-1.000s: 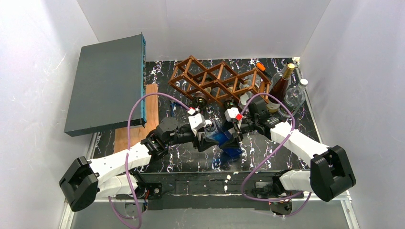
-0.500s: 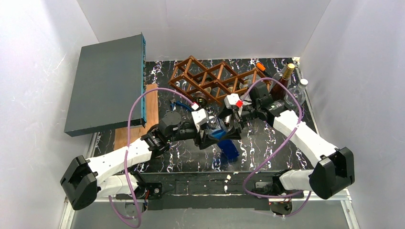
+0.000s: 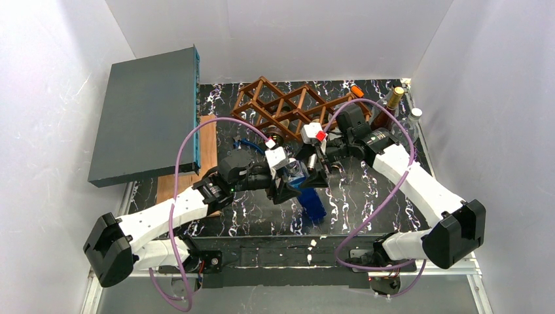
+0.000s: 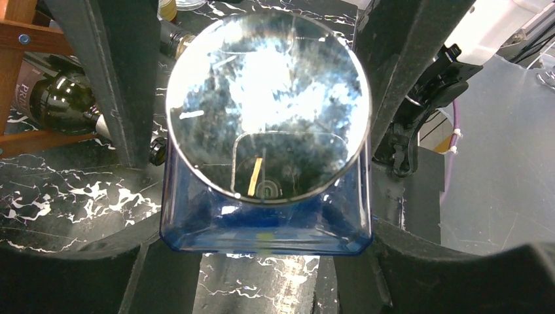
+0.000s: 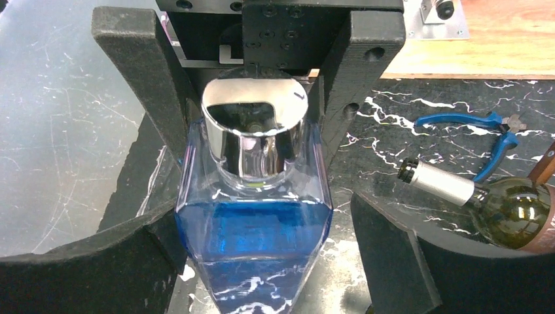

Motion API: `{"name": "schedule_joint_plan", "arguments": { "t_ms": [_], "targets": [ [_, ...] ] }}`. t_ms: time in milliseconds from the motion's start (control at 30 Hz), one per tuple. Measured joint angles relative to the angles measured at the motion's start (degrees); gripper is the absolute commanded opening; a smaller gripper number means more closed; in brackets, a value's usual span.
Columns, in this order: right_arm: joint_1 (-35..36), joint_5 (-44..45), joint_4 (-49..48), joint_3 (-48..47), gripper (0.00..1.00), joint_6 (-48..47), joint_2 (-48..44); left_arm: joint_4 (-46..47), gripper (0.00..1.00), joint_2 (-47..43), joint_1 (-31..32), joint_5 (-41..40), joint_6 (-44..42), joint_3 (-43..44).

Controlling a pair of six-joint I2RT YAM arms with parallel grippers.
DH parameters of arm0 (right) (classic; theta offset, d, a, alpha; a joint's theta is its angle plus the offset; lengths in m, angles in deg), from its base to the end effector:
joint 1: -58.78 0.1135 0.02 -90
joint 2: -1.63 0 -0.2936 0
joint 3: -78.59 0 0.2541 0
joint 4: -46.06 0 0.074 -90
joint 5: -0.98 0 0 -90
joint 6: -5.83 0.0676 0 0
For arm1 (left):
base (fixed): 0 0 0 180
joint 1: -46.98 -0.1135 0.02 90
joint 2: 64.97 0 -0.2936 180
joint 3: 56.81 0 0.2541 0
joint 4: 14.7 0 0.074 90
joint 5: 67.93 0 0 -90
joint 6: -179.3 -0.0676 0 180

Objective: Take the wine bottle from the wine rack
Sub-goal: Pick up the wine bottle from the wine rack, then place the wine bottle at the center of the board.

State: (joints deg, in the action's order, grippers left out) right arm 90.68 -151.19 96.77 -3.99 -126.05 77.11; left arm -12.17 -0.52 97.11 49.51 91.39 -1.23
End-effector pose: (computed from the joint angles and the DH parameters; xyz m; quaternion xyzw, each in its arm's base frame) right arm 0.2019 0.1961 0.3563 -0.6352 0.5075 0.4434 0.3773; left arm 0.1541 -0.2330 0.3244 0.4391 0.5968 -0.4438 0.5040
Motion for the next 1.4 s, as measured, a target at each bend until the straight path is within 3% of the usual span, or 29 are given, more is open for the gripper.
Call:
{"name": "schedule_joint_plan", "arguments": {
  "t_ms": [67, 167, 300, 400, 533, 600, 900, 1133, 1400],
  "targets": [
    [0.44, 0.61, 0.42, -0.11, 0.86, 0.13, 0.0, -0.52, 0.0, 0.04, 0.0, 0.0, 0.0, 0.24],
    [0.94, 1.29, 0.96, -0.2, 0.69, 0.55, 0.0, -0.9, 0.0, 0.37, 0.0, -0.02, 0.07, 0.7],
    [1.36, 1.4, 2.1, -0.44, 0.29, 1.55, 0.0, -1.27, 0.07, 0.98, 0.02, 0.17, 0.09, 1.33],
    [1.49, 1.62, 2.51, -0.66, 0.14, 1.95, 0.0, -1.27, 0.36, 1.03, 0.09, 0.17, 0.33, 1.36],
    [1.53, 2.27, 3.61, -1.05, 0.08, 1.99, -0.15, -1.25, 0.8, 0.98, 0.24, -0.04, 0.94, 1.38],
    [1.55, 2.8, 4.55, -1.18, 0.06, 1.53, -0.48, -1.25, 0.97, 0.57, 0.26, -0.59, 1.81, 1.36],
    [-4.09, 4.61, 12.63, -1.51, 0.03, -3.8, -4.13, -2.25, 0.98, -9.22, 0.26, -1.55, 4.24, -0.04],
    [-17.97, 3.41, 17.16, -1.49, 0.02, -6.38, -8.5, -13.62, 0.98, -12.41, -0.61, -4.59, 3.37, 0.63],
    [-40.13, -1.46, 15.74, -1.42, 0.02, -1.79, -14.73, -28.76, 0.98, -12.81, -3.93, -9.2, -2.82, 4.59]
  ]
}}
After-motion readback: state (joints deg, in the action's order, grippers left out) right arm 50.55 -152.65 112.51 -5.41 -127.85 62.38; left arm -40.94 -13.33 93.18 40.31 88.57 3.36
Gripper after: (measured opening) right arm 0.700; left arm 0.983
